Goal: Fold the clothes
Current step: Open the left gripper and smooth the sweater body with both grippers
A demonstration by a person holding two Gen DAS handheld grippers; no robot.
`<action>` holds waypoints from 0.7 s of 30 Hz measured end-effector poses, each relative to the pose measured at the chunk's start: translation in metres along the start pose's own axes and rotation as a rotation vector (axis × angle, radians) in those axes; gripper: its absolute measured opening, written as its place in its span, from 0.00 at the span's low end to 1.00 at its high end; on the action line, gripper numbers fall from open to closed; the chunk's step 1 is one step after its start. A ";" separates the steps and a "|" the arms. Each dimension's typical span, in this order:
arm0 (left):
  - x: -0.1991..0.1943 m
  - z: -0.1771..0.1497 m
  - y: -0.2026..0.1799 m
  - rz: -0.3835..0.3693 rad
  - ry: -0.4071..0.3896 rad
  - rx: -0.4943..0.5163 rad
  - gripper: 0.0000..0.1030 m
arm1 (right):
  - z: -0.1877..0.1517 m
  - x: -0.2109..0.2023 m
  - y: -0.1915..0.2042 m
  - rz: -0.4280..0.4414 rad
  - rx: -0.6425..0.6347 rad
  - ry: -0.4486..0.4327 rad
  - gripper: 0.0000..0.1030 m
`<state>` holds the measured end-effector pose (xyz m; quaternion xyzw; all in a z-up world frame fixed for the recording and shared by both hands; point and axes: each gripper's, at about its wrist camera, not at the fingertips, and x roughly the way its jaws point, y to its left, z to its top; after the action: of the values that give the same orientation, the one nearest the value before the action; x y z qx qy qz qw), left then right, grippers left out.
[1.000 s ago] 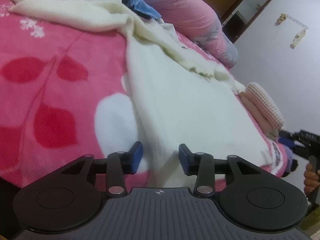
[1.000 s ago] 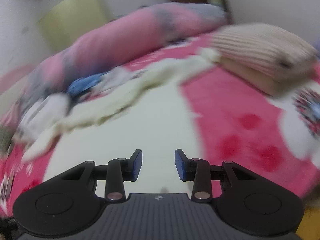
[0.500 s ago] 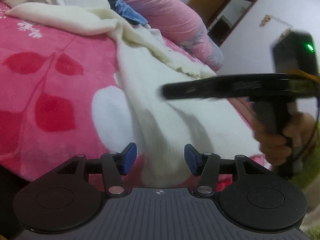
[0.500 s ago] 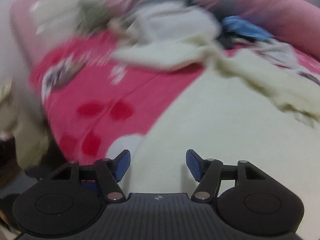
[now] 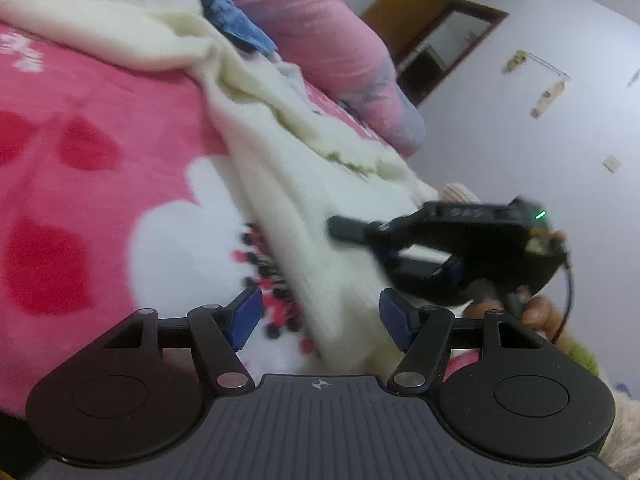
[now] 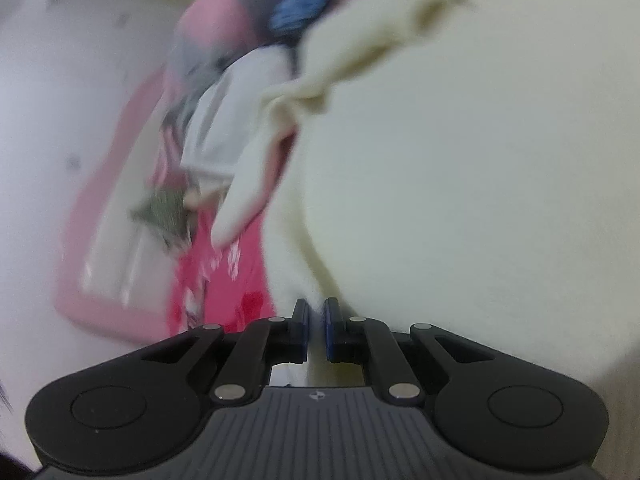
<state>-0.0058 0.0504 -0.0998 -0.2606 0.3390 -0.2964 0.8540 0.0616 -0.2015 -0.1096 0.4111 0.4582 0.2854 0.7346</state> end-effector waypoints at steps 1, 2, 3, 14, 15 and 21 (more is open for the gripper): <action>0.006 0.001 0.000 -0.006 0.015 -0.011 0.63 | 0.000 -0.001 -0.006 0.021 0.029 -0.007 0.07; 0.011 0.000 0.000 -0.008 0.028 -0.021 0.63 | -0.001 -0.002 -0.011 0.043 0.058 -0.013 0.07; 0.013 0.000 0.000 -0.005 0.031 -0.026 0.63 | -0.001 -0.003 -0.017 0.064 0.087 -0.020 0.07; -0.006 -0.015 -0.013 -0.011 0.032 0.083 0.63 | -0.007 -0.039 0.017 -0.046 -0.155 -0.064 0.20; -0.008 -0.017 -0.014 -0.006 0.030 0.092 0.63 | -0.012 -0.048 0.025 -0.092 -0.225 -0.063 0.26; -0.011 -0.019 -0.022 0.010 0.018 0.138 0.63 | -0.066 -0.071 0.069 -0.329 -0.715 -0.002 0.46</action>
<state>-0.0334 0.0383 -0.0932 -0.1966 0.3268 -0.3172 0.8683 -0.0310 -0.2007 -0.0350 0.0506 0.3892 0.3050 0.8677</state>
